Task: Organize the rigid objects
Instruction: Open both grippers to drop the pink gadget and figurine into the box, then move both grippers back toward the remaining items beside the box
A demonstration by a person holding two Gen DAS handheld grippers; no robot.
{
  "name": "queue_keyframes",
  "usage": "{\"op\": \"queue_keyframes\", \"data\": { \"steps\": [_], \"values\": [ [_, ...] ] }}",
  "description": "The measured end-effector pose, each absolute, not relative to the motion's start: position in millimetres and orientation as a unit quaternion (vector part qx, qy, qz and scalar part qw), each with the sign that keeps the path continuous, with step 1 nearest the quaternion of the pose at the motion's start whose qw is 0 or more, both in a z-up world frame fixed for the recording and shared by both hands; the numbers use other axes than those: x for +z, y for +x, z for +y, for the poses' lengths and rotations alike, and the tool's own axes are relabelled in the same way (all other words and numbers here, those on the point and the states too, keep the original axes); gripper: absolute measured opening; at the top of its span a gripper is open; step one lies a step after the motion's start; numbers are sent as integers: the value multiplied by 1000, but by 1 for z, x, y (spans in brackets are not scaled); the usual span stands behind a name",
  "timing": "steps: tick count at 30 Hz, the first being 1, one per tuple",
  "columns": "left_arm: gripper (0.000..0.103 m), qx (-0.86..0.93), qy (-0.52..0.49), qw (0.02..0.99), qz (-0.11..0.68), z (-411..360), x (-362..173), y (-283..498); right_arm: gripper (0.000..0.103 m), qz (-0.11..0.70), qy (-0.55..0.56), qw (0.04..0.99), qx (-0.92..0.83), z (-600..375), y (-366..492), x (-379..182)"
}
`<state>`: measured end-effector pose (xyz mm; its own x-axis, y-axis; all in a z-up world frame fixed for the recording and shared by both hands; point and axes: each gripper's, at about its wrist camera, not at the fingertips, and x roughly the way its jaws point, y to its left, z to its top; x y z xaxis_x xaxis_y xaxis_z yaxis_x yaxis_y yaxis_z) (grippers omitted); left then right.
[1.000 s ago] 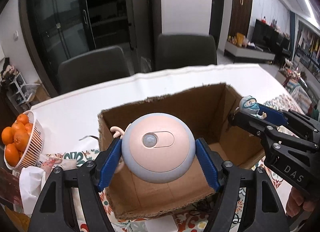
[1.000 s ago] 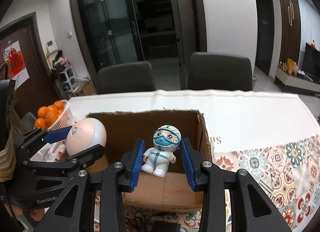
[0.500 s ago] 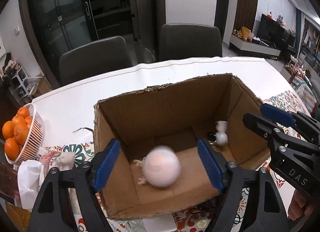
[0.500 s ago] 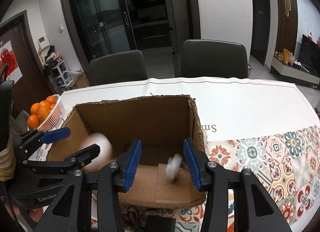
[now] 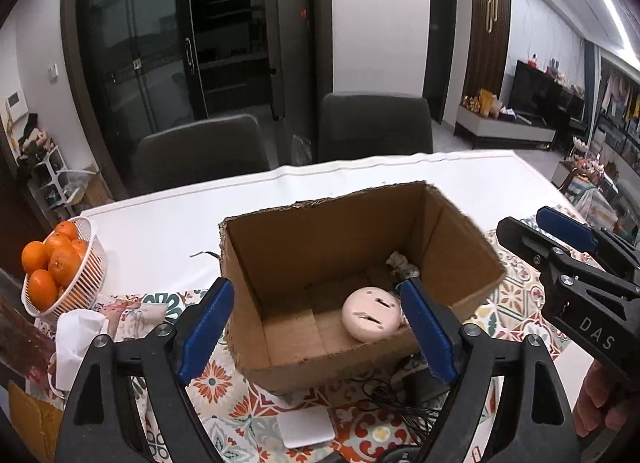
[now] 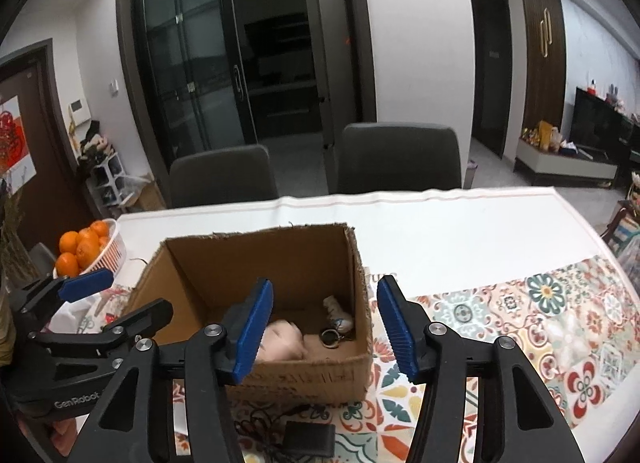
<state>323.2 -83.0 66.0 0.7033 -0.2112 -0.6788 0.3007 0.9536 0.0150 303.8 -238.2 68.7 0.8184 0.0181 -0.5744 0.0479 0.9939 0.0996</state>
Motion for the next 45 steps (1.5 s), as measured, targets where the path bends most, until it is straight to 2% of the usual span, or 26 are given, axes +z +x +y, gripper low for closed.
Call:
{"op": "queue_keyframes", "data": {
  "steps": [6,10,18,31,45],
  "values": [
    [92,-142,63,930,334,-80,77,292,63,270,49,961,-19,-239,271,83],
    [100,-135,60,938,314,-77,82,271,72,247,42,968,-35,-239,249,89],
    [100,-121,61,948,288,-71,83,233,82,213,28,975,-63,-237,212,95],
    [100,-114,54,961,246,-63,66,177,84,207,34,975,-70,-235,163,79],
    [100,-120,54,949,287,-60,25,141,84,200,18,975,-99,-234,124,53]
  ]
}}
